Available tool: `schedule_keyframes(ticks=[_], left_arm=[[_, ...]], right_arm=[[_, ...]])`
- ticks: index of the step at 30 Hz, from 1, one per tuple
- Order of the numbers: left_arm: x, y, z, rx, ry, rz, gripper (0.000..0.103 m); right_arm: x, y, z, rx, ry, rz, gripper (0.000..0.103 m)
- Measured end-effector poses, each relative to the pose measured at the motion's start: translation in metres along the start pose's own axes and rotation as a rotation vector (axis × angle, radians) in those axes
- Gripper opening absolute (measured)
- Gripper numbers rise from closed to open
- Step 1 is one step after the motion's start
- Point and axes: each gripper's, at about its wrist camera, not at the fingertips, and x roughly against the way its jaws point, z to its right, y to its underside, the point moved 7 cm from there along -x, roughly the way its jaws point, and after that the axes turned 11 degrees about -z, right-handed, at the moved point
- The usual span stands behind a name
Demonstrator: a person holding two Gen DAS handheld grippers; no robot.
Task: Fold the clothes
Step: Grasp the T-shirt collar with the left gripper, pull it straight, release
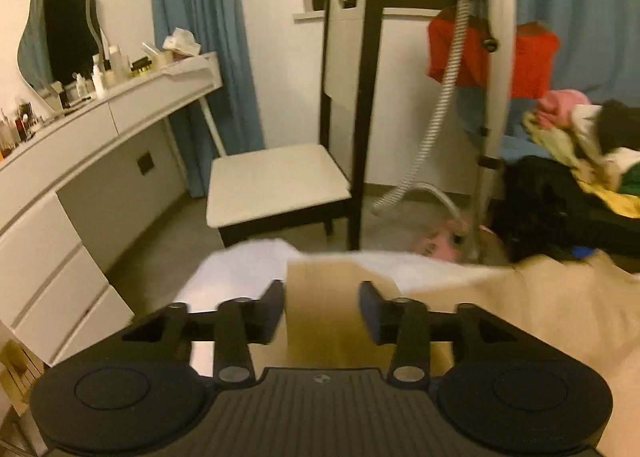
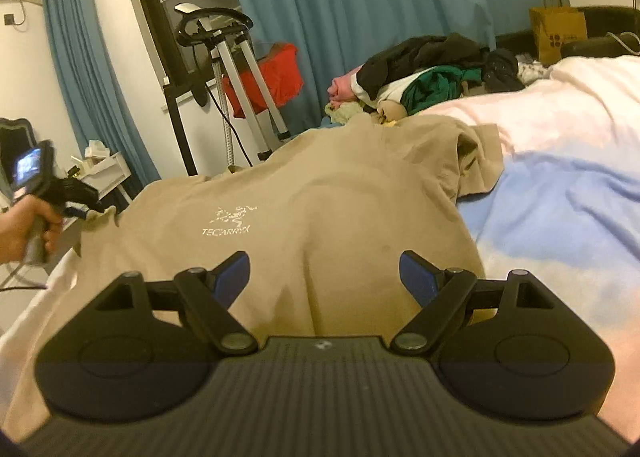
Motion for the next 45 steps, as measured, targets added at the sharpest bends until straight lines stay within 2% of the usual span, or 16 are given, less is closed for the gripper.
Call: schedule_keyframes(ticks=[4, 7, 12, 17, 20, 22, 23, 24, 25, 27, 31, 35, 37, 40, 42, 45], left_arm=[[0.058, 0.055, -0.008, -0.02, 0.118, -0.12, 0.055], [0.113, 0.118, -0.013, -0.044, 0.242, -0.239, 0.058], [0.195, 0.25, -0.001, -0.074, 0.44, -0.53, 0.058], [0.228, 0.334, 0.015, -0.245, 0.373, -0.636, 0.061], [0.234, 0.351, 0.02, -0.406, 0.269, -0.569, 0.059], [0.24, 0.349, 0.017, -0.404, 0.252, -0.548, 0.053], [0.244, 0.347, 0.014, -0.399, 0.256, -0.543, 0.04], [0.248, 0.345, 0.011, -0.41, 0.27, -0.534, 0.015], [0.252, 0.343, 0.009, -0.423, 0.283, -0.526, 0.008], [0.26, 0.338, -0.002, -0.447, 0.303, -0.518, 0.003], [0.268, 0.321, -0.046, -0.376, 0.285, -0.536, 0.002], [0.27, 0.311, -0.086, -0.31, 0.247, -0.557, 0.002], [0.275, 0.307, -0.094, -0.297, 0.246, -0.547, 0.004], [0.298, 0.303, -0.091, -0.303, 0.232, -0.49, 0.021], [0.322, 0.304, -0.076, -0.312, 0.212, -0.442, 0.049], [0.367, 0.292, -0.055, -0.288, 0.222, -0.37, 0.066]], right_arm=[[0.005, -0.002, 0.0, 0.007, 0.005, 0.008, 0.083], [0.017, -0.004, -0.005, 0.025, 0.01, 0.029, 0.083], [0.046, -0.005, -0.013, 0.052, 0.033, 0.052, 0.083], [0.086, -0.005, -0.012, 0.071, 0.087, 0.075, 0.083], [0.114, -0.001, 0.008, 0.002, 0.163, 0.065, 0.083], [0.13, 0.0, 0.028, -0.085, 0.179, 0.068, 0.083], [0.138, 0.0, 0.039, -0.127, 0.188, 0.07, 0.083], [0.144, 0.001, 0.047, -0.159, 0.201, 0.076, 0.083], [0.149, 0.003, 0.055, -0.189, 0.209, 0.077, 0.083], [0.16, 0.007, 0.069, -0.242, 0.222, 0.08, 0.083], [0.173, 0.005, 0.082, -0.29, 0.232, 0.111, 0.083], [0.171, -0.001, 0.067, -0.21, 0.245, 0.132, 0.083], [0.164, -0.001, 0.056, -0.151, 0.253, 0.123, 0.083], [0.155, -0.001, 0.046, -0.112, 0.235, 0.099, 0.083], [0.149, -0.001, 0.041, -0.093, 0.226, 0.09, 0.083], [0.139, 0.0, 0.037, -0.077, 0.224, 0.069, 0.083]])
